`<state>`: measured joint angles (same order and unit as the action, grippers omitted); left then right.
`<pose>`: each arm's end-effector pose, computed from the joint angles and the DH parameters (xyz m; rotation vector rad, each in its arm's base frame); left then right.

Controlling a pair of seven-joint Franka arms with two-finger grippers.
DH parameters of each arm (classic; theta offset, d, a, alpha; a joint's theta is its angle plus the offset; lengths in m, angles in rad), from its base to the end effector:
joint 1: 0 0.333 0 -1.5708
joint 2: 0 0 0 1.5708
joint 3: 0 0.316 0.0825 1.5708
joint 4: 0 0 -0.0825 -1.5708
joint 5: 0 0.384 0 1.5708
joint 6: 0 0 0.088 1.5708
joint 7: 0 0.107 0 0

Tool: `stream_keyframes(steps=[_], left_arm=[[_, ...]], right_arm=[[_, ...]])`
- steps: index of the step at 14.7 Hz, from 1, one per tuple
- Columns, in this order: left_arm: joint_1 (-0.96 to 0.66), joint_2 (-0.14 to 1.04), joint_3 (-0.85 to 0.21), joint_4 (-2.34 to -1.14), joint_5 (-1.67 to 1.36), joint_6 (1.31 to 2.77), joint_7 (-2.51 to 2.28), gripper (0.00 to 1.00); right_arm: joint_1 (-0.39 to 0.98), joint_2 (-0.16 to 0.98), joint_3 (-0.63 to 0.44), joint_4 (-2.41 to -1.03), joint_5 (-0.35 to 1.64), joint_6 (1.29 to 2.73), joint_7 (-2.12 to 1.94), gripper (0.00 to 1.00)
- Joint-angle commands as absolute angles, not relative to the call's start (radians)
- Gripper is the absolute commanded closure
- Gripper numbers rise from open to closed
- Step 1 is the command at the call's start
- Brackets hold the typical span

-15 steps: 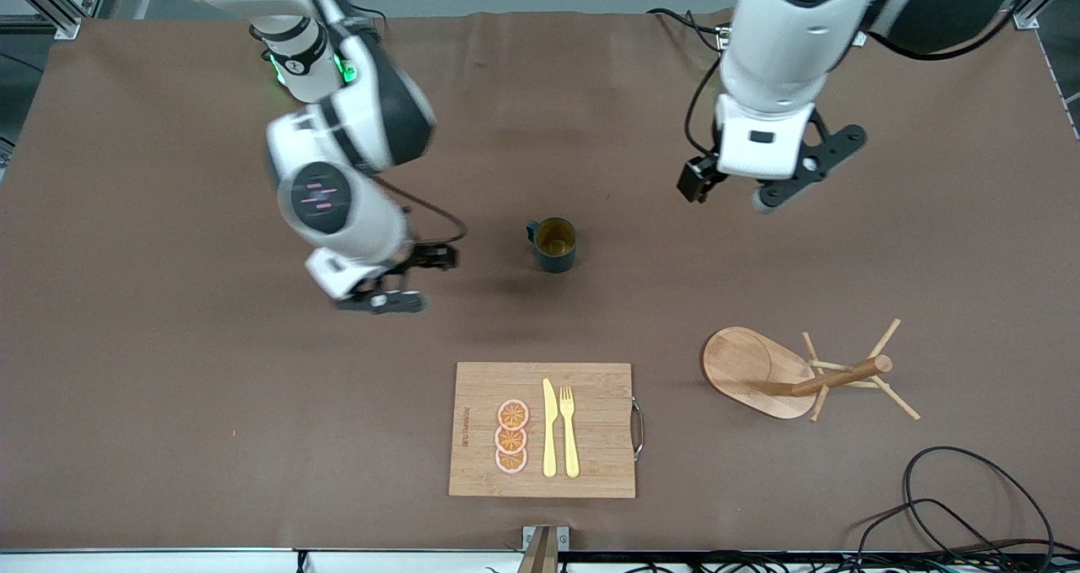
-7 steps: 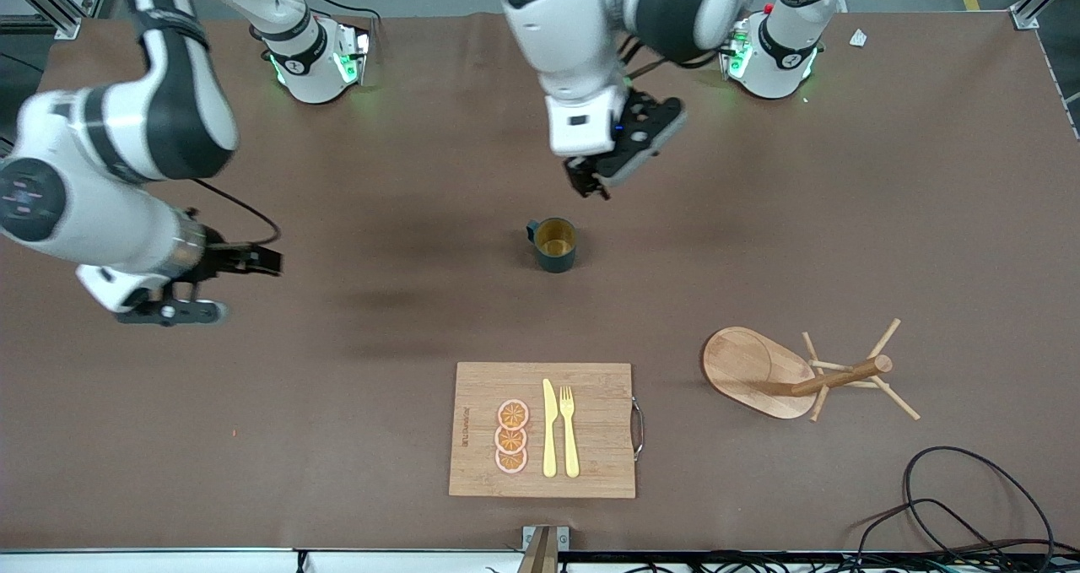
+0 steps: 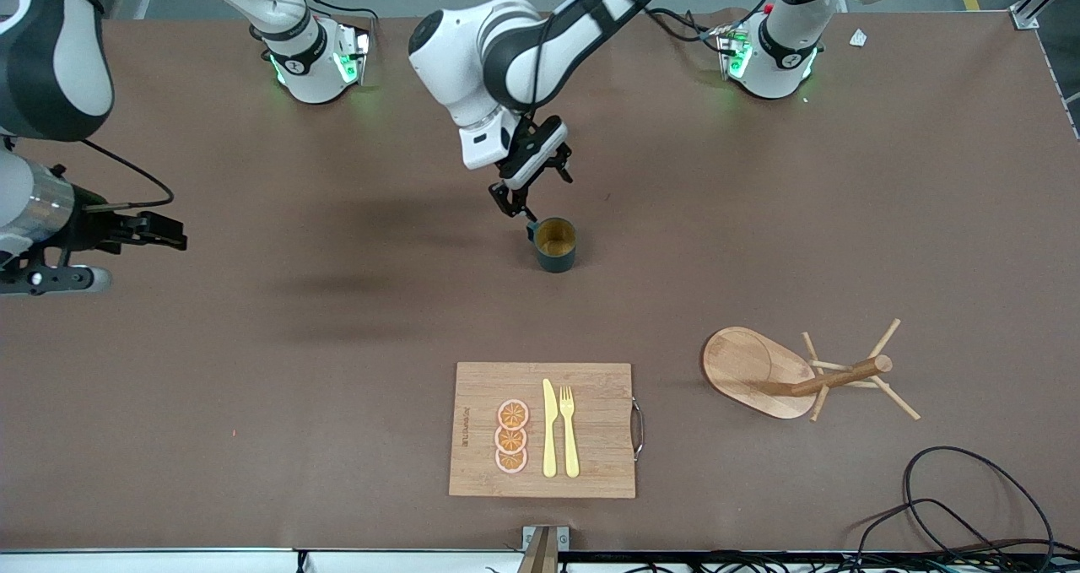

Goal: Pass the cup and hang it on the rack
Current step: 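Hold the mug with the right gripper while the left gripper reaches the handle, then grasp the mug handle with the left gripper while the right gripper releases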

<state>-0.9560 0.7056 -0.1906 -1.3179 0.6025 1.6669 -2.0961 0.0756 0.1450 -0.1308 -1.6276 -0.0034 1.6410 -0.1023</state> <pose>0.3647 -0.6021 0.3104 -2.5323 -1.0832 -0.6651 0.5923 -0.0287 0.5207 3.1220 0.0745 -0.2060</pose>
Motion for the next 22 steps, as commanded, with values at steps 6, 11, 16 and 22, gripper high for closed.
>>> stream_keyframes(steps=[6,11,16,22], left_arm=[[-1.008,0.880,-0.176,-1.253,0.733,1.781,-2.278,0.00],[-1.011,0.945,-0.156,-1.256,0.764,1.821,-2.301,0.00],[-1.009,0.988,-0.158,-1.258,0.790,1.845,-2.333,0.07],[-1.011,0.992,-0.158,-1.258,0.792,1.851,-2.333,0.88]], right_arm=[[-0.003,0.137,-0.109,-1.534,-0.029,1.597,-0.121,0.00],[0.003,0.137,-0.106,-1.480,-0.025,1.508,-0.107,0.00],[0.000,0.135,-0.107,-1.488,-0.020,1.468,-0.107,0.00],[-0.025,0.094,-0.098,-1.509,0.020,1.451,-0.071,0.00]])
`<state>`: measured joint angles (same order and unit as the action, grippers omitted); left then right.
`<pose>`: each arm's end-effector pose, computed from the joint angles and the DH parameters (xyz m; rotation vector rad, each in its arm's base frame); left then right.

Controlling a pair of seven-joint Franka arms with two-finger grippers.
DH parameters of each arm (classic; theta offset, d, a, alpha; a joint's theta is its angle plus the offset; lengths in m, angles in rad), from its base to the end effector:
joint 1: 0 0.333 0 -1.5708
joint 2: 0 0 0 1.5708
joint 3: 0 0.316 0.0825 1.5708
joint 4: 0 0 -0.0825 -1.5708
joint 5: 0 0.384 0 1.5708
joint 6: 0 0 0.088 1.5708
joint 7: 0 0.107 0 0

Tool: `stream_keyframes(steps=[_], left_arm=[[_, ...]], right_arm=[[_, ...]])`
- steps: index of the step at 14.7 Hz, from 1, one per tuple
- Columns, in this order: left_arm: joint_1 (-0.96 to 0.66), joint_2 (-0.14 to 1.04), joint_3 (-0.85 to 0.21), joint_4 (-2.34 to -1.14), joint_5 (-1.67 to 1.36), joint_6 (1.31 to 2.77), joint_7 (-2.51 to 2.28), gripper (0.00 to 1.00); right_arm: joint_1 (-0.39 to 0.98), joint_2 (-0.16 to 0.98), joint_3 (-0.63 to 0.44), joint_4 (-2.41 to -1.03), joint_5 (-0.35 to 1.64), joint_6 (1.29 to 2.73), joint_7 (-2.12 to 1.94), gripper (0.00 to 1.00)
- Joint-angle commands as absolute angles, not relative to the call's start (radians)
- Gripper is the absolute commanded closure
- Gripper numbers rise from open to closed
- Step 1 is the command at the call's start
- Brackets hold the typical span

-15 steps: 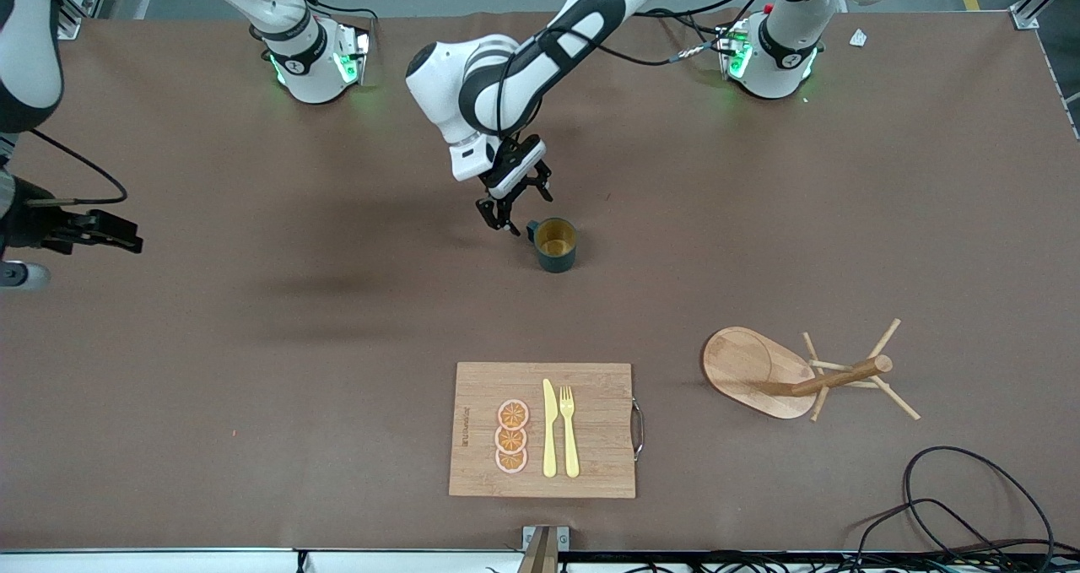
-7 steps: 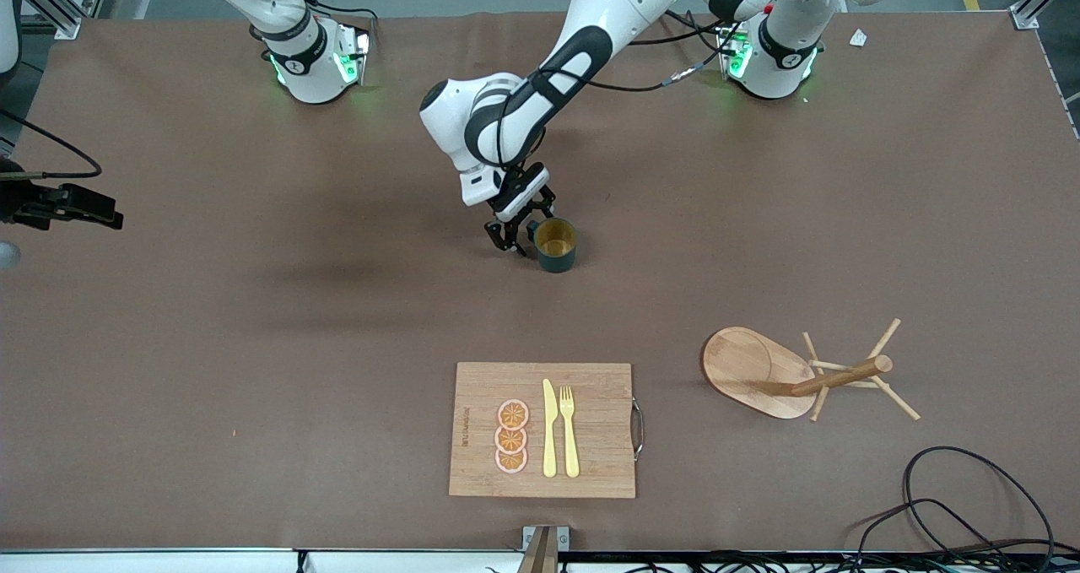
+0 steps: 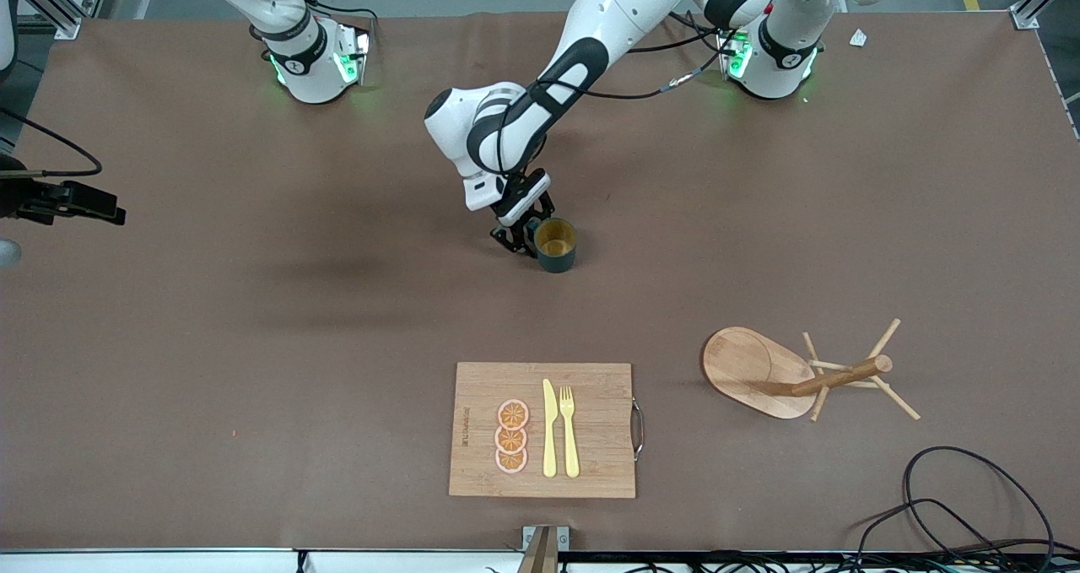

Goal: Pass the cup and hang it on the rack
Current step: 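Grasp the mug handle with the left gripper while the right gripper releases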

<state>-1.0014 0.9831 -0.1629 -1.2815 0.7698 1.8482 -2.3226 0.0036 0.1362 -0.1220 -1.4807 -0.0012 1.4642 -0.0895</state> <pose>0.3524 -0.6163 0.1397 -2.5030 -1.1079 -0.8445 0.5790 -0.0642 0.5810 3.1302 -0.0455 -0.2395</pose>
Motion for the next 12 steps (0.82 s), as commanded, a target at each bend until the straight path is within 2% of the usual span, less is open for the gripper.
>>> stream_keyframes(steps=[1,6,12], left_arm=[[-1.009,0.991,-0.158,-1.259,0.792,1.864,-2.330,0.97],[-0.961,0.936,-0.169,-1.256,0.776,1.904,-2.280,1.00],[-0.686,0.813,-0.288,-1.258,0.563,2.087,-2.132,1.00]], right_arm=[[-0.025,0.095,-0.098,-1.503,0.020,1.441,-0.068,0.00],[-0.008,0.072,-0.098,-1.506,0.018,1.449,-0.071,0.00],[-0.005,-0.006,-0.089,-1.552,0.003,1.457,-0.072,0.00]])
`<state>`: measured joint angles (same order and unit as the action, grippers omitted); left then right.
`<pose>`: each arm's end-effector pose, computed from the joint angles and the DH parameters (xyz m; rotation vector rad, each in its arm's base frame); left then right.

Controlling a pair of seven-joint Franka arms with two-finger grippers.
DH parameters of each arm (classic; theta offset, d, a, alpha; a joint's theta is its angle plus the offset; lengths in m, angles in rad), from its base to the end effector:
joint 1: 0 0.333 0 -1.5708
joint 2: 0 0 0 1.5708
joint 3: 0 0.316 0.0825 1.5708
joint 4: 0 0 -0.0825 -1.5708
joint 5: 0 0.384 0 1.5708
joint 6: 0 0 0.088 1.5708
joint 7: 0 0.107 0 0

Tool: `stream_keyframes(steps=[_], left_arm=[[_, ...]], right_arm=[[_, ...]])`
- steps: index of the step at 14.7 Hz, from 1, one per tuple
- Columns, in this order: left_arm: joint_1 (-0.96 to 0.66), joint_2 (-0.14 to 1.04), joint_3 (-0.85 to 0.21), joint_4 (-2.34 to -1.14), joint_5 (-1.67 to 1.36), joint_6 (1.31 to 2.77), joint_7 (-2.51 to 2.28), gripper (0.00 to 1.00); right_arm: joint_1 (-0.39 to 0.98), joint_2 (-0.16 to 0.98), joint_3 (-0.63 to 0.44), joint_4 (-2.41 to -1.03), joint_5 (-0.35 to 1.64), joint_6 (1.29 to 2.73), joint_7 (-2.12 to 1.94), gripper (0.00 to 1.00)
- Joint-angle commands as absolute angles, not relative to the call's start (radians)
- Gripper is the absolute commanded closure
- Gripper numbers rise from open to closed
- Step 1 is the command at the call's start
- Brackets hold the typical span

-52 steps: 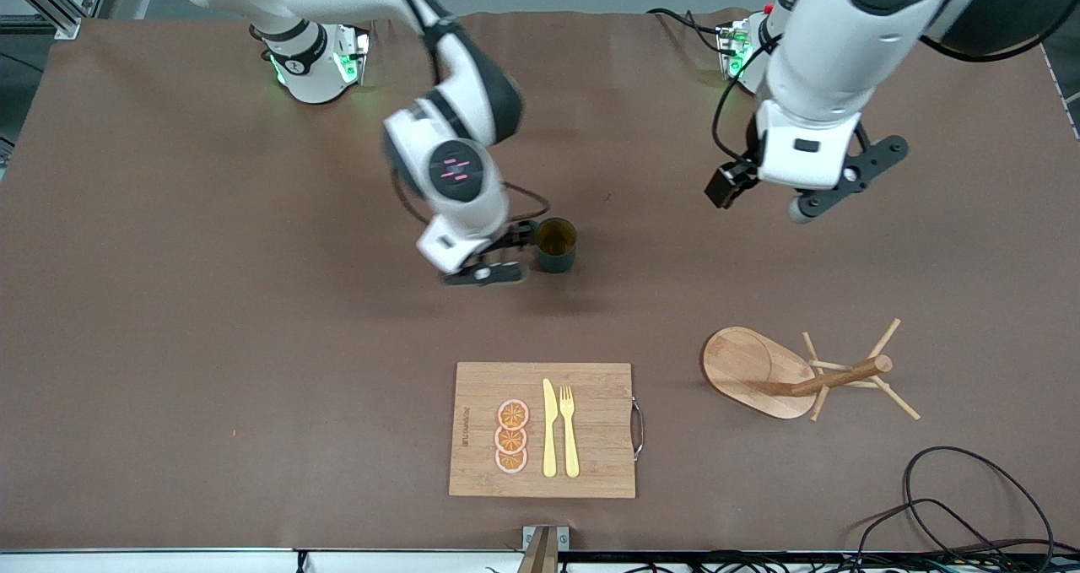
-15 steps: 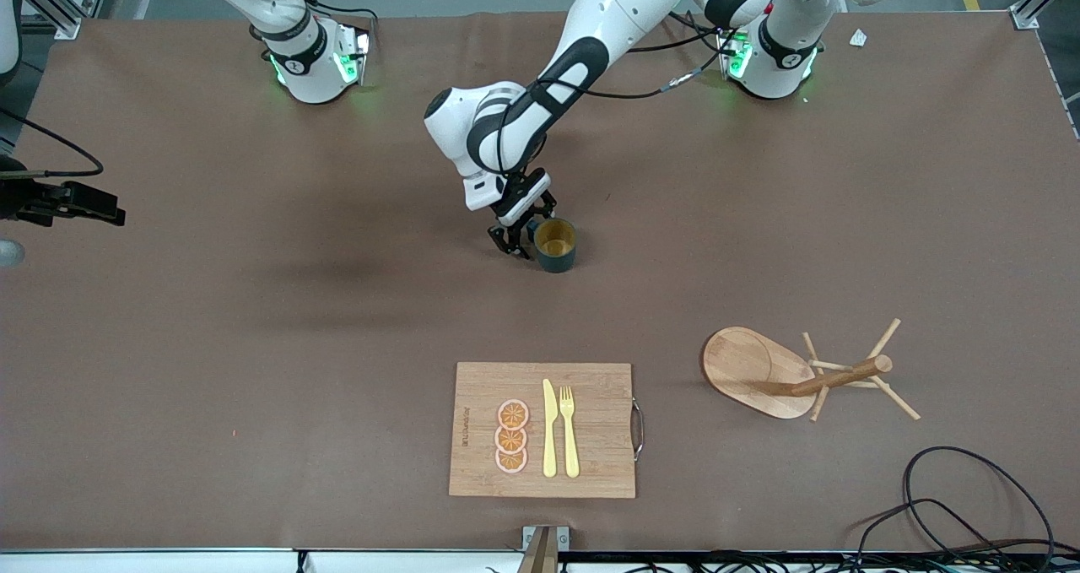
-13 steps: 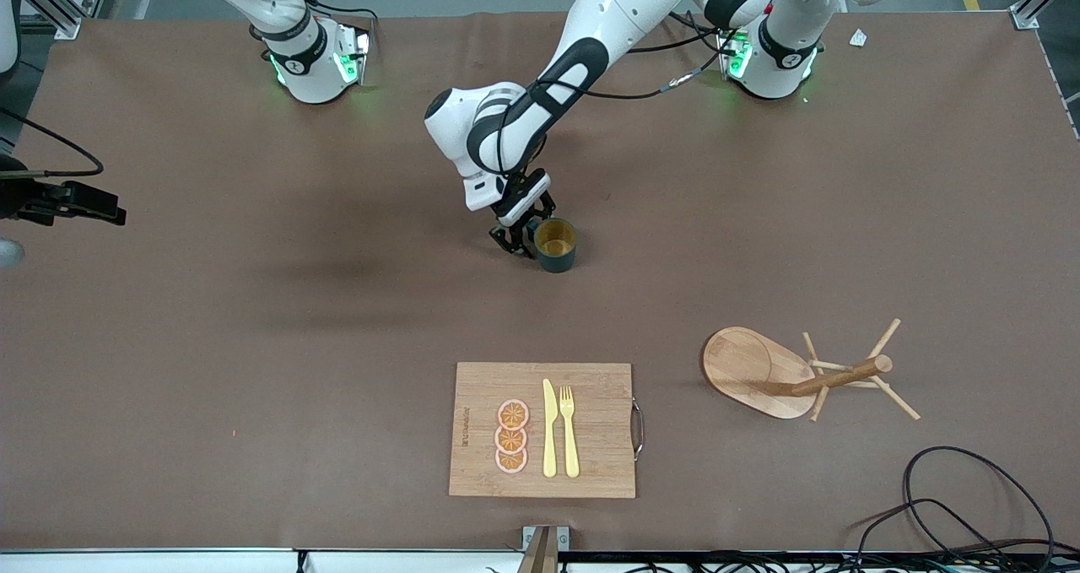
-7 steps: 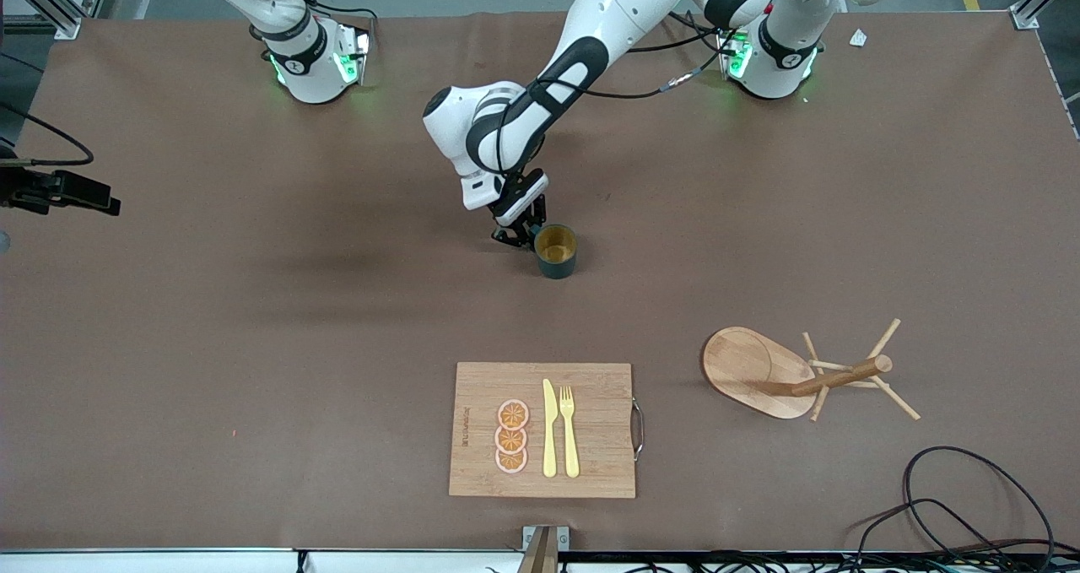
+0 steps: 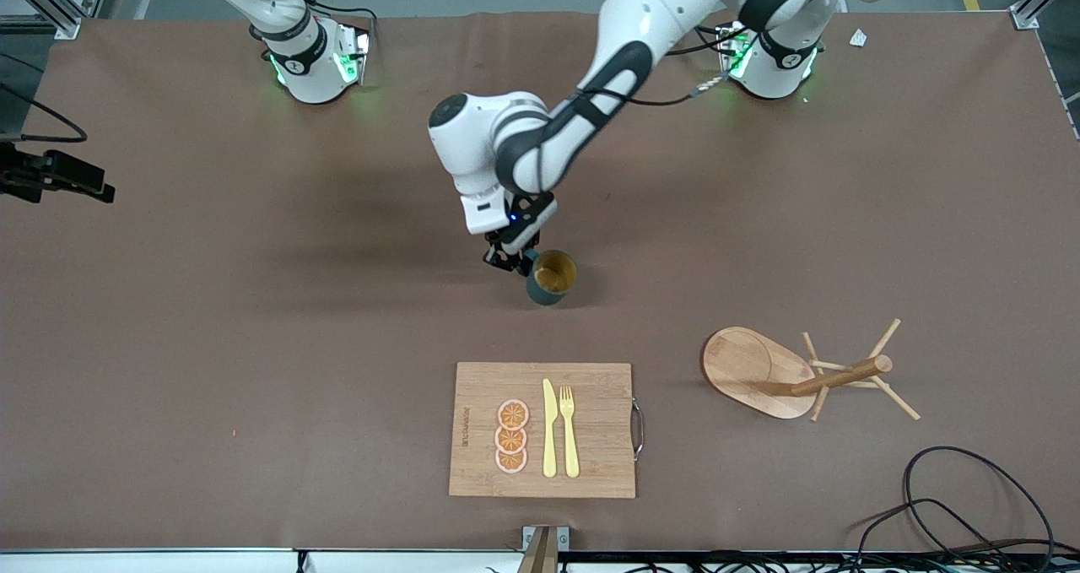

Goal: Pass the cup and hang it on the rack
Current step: 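Grasp the mug handle with the left gripper while the right gripper releases, then carry the teal mug with the left gripper toward the wooden rack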

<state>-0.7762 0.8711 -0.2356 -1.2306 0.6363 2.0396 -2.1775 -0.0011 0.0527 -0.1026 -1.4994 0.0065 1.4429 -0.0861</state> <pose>0.4673 -0.5941 0.2530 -2.7264 -1.3887 -0.5894 0.5544 -0.0553 0.6181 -3.1255 0.0270 0.1695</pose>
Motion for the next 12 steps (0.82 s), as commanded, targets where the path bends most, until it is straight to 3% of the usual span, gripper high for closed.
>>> stream_keyframes(steps=[1,3,8,10,12], left_arm=[[-0.626,0.796,-0.326,-1.259,0.523,2.118,-2.106,1.00],[-0.484,0.773,-0.441,-1.262,0.497,2.163,-2.066,1.00],[-0.027,0.796,-0.880,-1.302,0.492,2.203,-1.990,1.00],[0.093,0.811,-0.986,-1.325,0.470,2.220,-1.962,1.00],[0.167,0.813,-1.028,-1.353,0.413,2.253,-1.915,1.00]], right_arm=[[-0.005,-0.020,-0.089,-1.557,0.003,1.457,-0.071,0.00],[-0.005,-0.043,-0.089,-1.558,0.003,1.454,-0.071,0.00],[-0.005,-0.067,-0.089,-1.562,0.006,1.428,-0.069,0.00],[-0.008,-0.066,-0.092,-1.563,0.015,1.427,-0.077,0.00],[-0.005,-0.071,-0.092,-1.571,0.015,1.427,-0.084,0.00]])
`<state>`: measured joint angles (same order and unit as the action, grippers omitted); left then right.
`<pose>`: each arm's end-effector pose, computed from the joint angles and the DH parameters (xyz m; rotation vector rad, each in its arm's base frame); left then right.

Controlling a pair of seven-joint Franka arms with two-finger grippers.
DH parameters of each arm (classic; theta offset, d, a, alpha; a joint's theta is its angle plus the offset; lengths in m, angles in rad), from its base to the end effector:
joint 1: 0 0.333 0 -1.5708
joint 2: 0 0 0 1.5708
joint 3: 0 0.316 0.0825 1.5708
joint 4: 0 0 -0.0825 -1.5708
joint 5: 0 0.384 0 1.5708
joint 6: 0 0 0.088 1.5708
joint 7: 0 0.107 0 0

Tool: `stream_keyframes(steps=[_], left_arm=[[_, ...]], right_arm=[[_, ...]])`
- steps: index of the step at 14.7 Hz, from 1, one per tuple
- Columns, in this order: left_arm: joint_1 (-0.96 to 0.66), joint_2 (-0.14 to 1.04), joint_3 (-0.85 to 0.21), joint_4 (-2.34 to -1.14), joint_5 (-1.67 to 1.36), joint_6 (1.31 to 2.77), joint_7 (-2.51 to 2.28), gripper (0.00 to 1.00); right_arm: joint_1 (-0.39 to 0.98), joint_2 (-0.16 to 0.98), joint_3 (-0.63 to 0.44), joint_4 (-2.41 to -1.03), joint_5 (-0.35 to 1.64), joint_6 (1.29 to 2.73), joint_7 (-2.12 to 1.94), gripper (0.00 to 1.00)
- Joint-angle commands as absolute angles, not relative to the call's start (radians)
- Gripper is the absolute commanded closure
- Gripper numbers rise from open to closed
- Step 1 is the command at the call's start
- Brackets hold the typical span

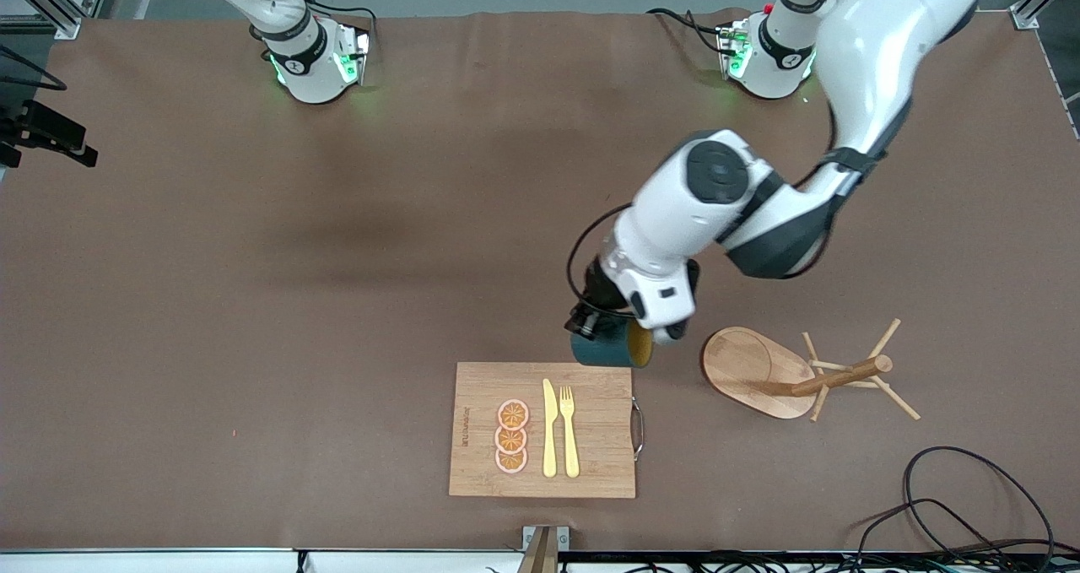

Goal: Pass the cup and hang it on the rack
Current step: 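Carry the teal mug with the left gripper toward the wooden rack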

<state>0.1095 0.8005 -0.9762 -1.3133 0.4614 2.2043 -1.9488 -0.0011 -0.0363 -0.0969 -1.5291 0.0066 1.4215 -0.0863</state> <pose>0.6360 -0.3969 0.4415 2.2405 1.4979 -0.1412 0.5250 -0.0519 0.6509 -3.1230 0.0168 0.1097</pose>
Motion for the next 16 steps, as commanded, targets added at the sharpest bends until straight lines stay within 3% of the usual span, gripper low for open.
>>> stream_keyframes(steps=[1,4,9,16], left_arm=[[0.199,0.813,-1.043,-1.367,0.385,2.267,-1.889,1.00],[0.305,0.813,-1.103,-1.390,0.269,2.281,-1.789,1.00],[0.512,0.815,-1.218,-1.480,0.109,2.279,-1.593,1.00],[0.681,0.816,-1.223,-1.558,-0.170,2.269,-1.243,1.00]], right_arm=[[-0.005,-0.077,-0.091,-1.574,0.014,1.425,-0.092,0.00],[-0.006,-0.130,-0.092,-1.647,0.011,1.451,-0.113,0.00],[-0.008,-0.132,-0.092,-1.626,0.002,1.451,-0.118,0.00],[-0.008,-0.127,-0.092,-1.620,-0.009,1.447,-0.127,0.00]])
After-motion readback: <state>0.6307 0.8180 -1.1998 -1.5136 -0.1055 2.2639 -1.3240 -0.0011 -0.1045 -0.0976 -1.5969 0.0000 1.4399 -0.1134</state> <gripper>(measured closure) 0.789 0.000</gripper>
